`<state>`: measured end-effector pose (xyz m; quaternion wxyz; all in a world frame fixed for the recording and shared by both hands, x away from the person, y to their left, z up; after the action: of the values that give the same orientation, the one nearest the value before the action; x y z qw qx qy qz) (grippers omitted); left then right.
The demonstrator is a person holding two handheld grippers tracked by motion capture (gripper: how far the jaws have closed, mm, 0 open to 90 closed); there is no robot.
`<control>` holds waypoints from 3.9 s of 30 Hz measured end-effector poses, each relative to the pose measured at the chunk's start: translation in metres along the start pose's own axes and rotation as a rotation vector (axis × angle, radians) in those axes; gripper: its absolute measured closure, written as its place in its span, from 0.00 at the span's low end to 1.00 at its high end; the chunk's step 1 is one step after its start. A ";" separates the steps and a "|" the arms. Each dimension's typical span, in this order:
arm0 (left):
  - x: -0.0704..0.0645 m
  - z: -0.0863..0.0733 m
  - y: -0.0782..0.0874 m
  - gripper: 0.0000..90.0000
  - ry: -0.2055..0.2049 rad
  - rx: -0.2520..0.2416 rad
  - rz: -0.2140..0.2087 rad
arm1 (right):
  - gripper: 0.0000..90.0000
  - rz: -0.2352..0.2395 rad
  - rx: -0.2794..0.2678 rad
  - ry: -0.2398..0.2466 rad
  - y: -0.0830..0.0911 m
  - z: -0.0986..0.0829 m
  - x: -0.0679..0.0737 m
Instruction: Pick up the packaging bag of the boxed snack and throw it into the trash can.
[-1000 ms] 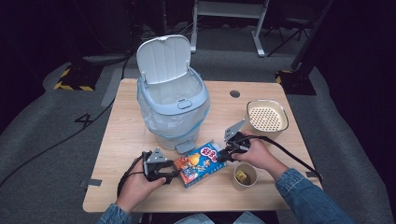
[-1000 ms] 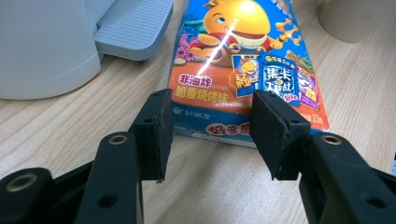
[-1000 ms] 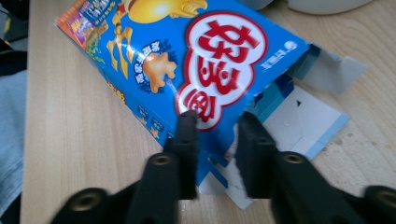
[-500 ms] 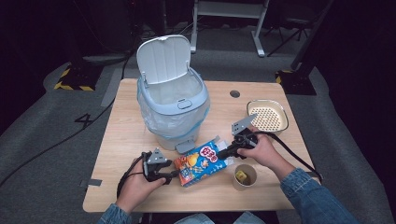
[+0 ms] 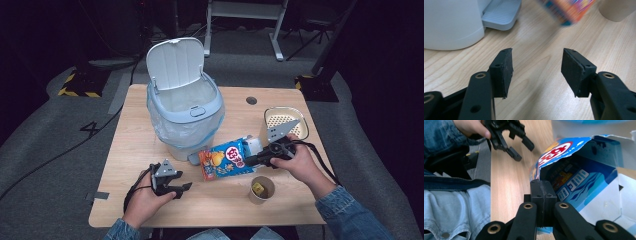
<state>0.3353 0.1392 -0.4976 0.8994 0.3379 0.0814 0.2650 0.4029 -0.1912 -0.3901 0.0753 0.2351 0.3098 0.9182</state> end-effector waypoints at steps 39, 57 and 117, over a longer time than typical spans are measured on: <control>0.022 -0.036 0.010 0.44 0.008 0.016 0.111 | 1.00 -0.160 -0.259 0.150 0.103 0.054 0.058; 0.035 -0.047 0.012 0.45 0.002 0.074 0.144 | 1.00 -0.211 -0.347 0.185 0.131 0.117 0.075; 0.038 -0.048 0.013 0.44 -0.009 0.084 0.161 | 0.74 -0.306 -0.330 0.156 -0.004 0.213 0.035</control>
<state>0.3467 0.1943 -0.5241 0.8606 0.3818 0.0611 0.3315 0.4742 -0.0640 -0.2307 0.2269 0.0984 0.1925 0.9496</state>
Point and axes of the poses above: each handheld gripper's, and its own axes: y roughly backward along the jaws, z roughly out of its top, x roughly to its left, the point moved 3 cm from there along -y, roughly forward along the jaws, and after that the axes turned 13 degrees about -y, right-handed, at the moved point
